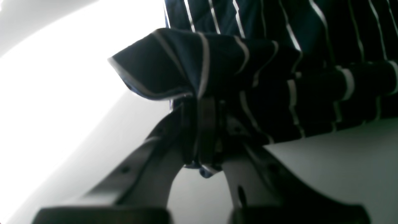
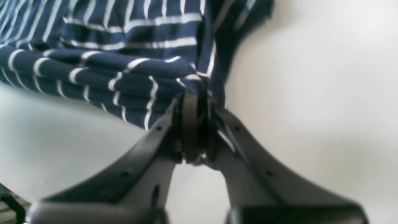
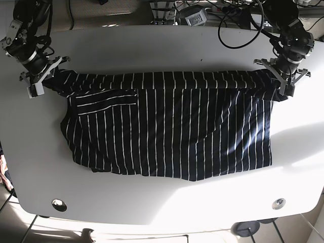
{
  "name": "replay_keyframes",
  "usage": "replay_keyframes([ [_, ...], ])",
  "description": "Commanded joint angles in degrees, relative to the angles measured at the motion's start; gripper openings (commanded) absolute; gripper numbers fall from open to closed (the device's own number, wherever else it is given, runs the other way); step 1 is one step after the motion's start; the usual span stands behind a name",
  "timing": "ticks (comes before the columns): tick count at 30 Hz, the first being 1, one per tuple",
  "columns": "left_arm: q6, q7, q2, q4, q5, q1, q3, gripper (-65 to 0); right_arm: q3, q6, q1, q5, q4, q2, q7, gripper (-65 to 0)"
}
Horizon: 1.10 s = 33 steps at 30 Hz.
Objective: Fold the T-shirt properly
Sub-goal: 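Release the shirt edge and open both grippers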
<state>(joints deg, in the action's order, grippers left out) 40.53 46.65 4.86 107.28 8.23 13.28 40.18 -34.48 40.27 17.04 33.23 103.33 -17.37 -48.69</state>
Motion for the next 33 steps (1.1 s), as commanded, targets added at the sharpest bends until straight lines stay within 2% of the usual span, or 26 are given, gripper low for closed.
replay_keyframes([
  [1, -0.5, -1.2, 0.9, -1.1, 0.3, -1.5, 0.4, -56.9, 0.9, -0.27, -2.3, 0.3, -1.7, -1.0, 0.8, -63.1],
  [5, -0.5, -1.2, 2.9, -4.2, 0.4, -3.4, 0.3, -36.3, 3.1, -0.27, -7.6, 0.2, -10.2, -1.1, 1.3, -62.9],
  [7, -0.5, -1.2, 5.0, -8.1, 0.5, -5.5, 0.7, -30.6, 3.2, -0.27, -10.0, 0.2, -14.1, -1.3, 2.5, -61.8],
  [8, -0.5, -1.2, 6.1, -9.7, 0.7, -6.3, 0.7, -29.7, 3.2, -0.27, -10.6, -0.2, -15.1, -2.2, 2.9, -58.5],
  [10, -0.5, -1.2, 8.2, -12.7, 0.8, -7.4, 0.7, -29.3, 3.2, -0.27, -12.0, -3.1, -15.7, -2.8, 3.1, -44.7],
  [11, -0.5, -1.5, 9.2, -14.0, 0.9, -7.9, 0.7, -29.3, 2.8, -0.27, -12.2, -4.5, -15.5, -2.8, 3.1, -30.3],
  [13, -0.5, -1.5, 9.3, -14.1, 0.9, -8.8, 0.7, -29.3, 2.6, -0.27, -12.1, -3.5, -14.8, -3.3, 3.1, -12.4],
  [15, -0.5, -1.6, 9.4, -13.9, 0.9, -8.9, 0.7, -29.3, 2.6, -0.27, -9.5, -0.3, -10.3, -3.5, 3.0, 0.0],
  [18, -0.5, -1.5, 8.9, -10.1, 0.9, -8.0, 0.4, -29.3, 2.6, -0.27, -5.0, 6.5, -5.5, -4.4, 2.8, 0.0],
  [21, -0.5, -1.7, 7.4, -7.6, 0.9, -3.2, 0.2, -29.4, 2.5, -0.27, -1.5, 10.8, -5.0, -4.6, 2.8, 0.0],
  [26, -0.5, -1.7, 2.9, -5.4, 0.9, 0.6, 0.7, -29.7, 2.6, -0.27, 0.4, 10.6, -10.2, -4.0, 3.5, -1.3],
  [28, -0.5, -1.9, 2.9, -6.3, 0.9, 1.4, 0.7, -29.7, 3.1, -0.27, 0.1, 10.6, -14.4, -4.5, 7.0, -1.3],
  [29, -0.5, -3.5, 2.9, -8.0, 0.9, 1.4, 0.7, -29.9, 3.1, -0.27, -0.8, 9.7, -16.1, -4.5, 8.1, -1.3],
  [31, -0.5, -8.7, 2.9, -12.1, 0.6, 1.2, 0.3, -29.9, 3.1, -0.27, -2.8, 4.6, -17.2, -4.0, 8.2, -1.3],
  [33, -0.5, -11.1, 2.9, -14.5, 0.5, 1.2, 0.1, -29.9, 3.1, -0.27, -4.2, 0.4, -17.8, -2.5, 8.3, -1.9],
])
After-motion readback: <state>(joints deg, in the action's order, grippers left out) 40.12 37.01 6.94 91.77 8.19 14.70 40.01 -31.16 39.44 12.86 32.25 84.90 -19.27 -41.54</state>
